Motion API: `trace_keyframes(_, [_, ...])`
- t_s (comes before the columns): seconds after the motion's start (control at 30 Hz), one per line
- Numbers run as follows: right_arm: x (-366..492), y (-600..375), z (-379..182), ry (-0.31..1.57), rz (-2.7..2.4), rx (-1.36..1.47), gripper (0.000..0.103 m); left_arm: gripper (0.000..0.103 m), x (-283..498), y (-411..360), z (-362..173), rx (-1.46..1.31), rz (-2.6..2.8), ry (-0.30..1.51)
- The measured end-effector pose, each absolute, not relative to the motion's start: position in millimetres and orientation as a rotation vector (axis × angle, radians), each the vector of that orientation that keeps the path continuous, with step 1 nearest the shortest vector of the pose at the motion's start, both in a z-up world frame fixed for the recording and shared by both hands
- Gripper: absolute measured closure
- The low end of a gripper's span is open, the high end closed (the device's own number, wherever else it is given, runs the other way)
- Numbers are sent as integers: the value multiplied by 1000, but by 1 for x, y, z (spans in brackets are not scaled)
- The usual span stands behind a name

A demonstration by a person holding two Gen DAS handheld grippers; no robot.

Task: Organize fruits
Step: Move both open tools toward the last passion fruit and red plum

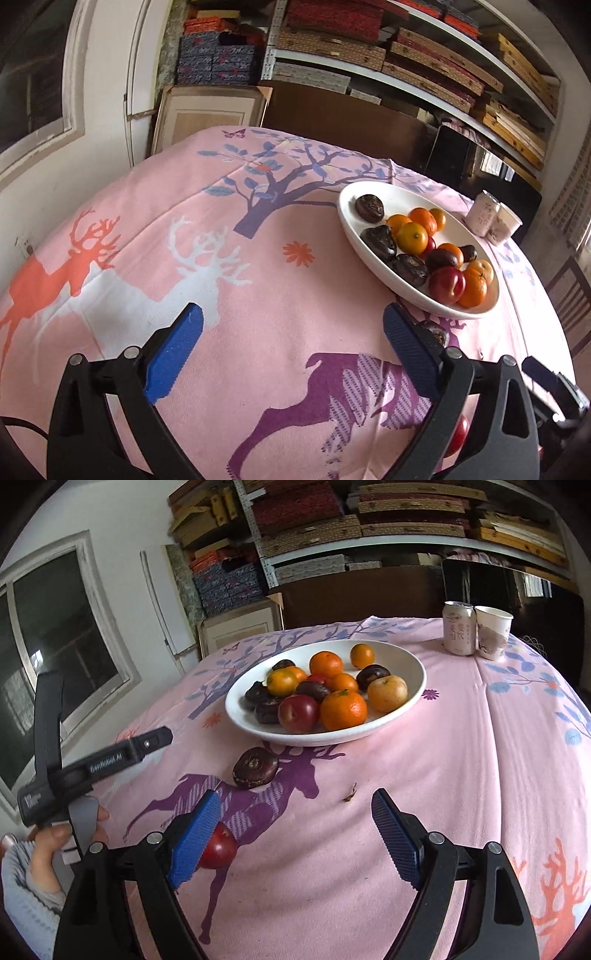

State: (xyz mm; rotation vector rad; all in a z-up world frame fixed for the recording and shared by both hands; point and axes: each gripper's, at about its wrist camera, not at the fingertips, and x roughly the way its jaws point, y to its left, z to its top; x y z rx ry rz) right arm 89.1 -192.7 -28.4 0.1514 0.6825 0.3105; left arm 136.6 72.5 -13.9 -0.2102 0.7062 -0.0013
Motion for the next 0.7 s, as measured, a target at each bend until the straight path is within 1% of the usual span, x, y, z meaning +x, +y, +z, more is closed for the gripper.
trace_keyframes(0.13, [85,-174,-30,701,316,77,18,7,139,79,-18,-264,-11,730])
trace_keyframes(0.7, [64,-124,-30,695,309,-155,18,6,142,71,-22,-217,-9,750])
